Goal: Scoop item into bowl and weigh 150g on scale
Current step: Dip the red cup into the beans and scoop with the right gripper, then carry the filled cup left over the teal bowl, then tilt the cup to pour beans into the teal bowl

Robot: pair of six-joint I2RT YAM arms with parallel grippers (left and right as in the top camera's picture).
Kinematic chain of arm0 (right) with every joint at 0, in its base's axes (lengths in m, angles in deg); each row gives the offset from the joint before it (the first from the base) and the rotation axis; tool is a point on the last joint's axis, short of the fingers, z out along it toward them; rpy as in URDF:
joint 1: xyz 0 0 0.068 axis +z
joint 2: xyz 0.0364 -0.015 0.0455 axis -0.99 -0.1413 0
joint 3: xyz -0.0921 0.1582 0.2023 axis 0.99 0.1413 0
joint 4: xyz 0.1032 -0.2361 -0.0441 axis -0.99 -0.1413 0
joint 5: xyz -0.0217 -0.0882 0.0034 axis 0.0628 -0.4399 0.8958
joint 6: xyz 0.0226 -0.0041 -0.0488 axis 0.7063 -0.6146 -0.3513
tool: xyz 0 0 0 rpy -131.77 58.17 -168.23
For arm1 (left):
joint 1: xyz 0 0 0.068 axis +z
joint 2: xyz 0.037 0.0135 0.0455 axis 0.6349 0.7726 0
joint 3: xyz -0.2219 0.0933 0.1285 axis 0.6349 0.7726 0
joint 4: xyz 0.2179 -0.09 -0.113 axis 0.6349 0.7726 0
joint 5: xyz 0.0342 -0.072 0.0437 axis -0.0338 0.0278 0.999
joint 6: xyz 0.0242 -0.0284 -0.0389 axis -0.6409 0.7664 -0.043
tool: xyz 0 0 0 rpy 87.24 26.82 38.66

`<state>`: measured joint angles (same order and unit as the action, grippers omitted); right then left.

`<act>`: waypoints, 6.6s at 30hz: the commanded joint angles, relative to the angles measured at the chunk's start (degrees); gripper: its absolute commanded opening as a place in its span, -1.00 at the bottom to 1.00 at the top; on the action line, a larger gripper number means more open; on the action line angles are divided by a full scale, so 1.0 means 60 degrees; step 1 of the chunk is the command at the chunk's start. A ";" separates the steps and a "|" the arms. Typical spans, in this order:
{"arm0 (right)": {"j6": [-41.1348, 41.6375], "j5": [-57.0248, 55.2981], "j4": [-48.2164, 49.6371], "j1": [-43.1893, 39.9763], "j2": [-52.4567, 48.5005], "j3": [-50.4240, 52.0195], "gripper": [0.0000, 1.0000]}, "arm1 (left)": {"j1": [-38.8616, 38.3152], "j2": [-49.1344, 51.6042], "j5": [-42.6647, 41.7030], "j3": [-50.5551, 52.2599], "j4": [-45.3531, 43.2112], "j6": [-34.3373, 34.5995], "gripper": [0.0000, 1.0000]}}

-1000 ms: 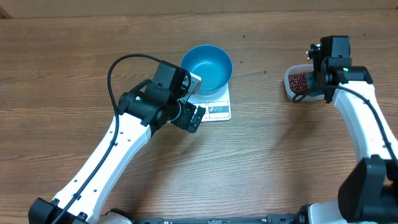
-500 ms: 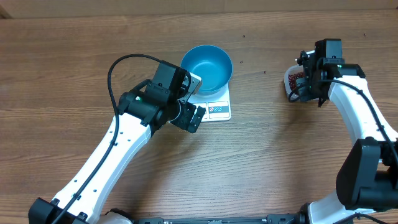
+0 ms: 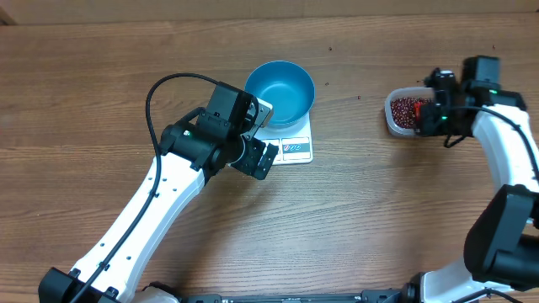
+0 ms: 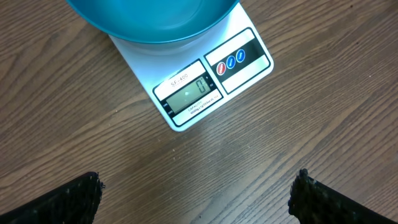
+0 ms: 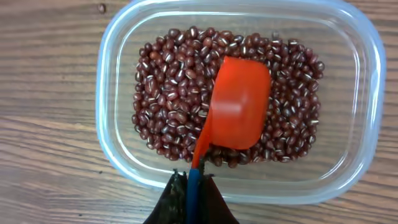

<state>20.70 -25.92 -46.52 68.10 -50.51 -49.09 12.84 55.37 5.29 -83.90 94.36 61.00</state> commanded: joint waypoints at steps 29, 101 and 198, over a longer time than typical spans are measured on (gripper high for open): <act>0.0240 0.3909 -0.0193 -0.1413 -0.0725 -0.0138 -0.93 | 0.0047 -0.0222 -0.0098 -0.0036 -0.0011 -0.0076 1.00; 0.0612 0.8604 -0.0197 -0.4615 -0.1166 0.0415 -0.93 | 0.0047 -0.0222 -0.0098 -0.0036 -0.0011 -0.0076 0.99; 0.2120 0.6849 0.4623 0.3796 -0.0612 -0.0539 -0.93 | 0.0047 -0.0222 -0.0098 -0.0036 -0.0011 -0.0076 0.99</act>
<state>37.40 15.15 -19.29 90.76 -57.33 -50.75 12.84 55.37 5.27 -83.90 94.36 61.00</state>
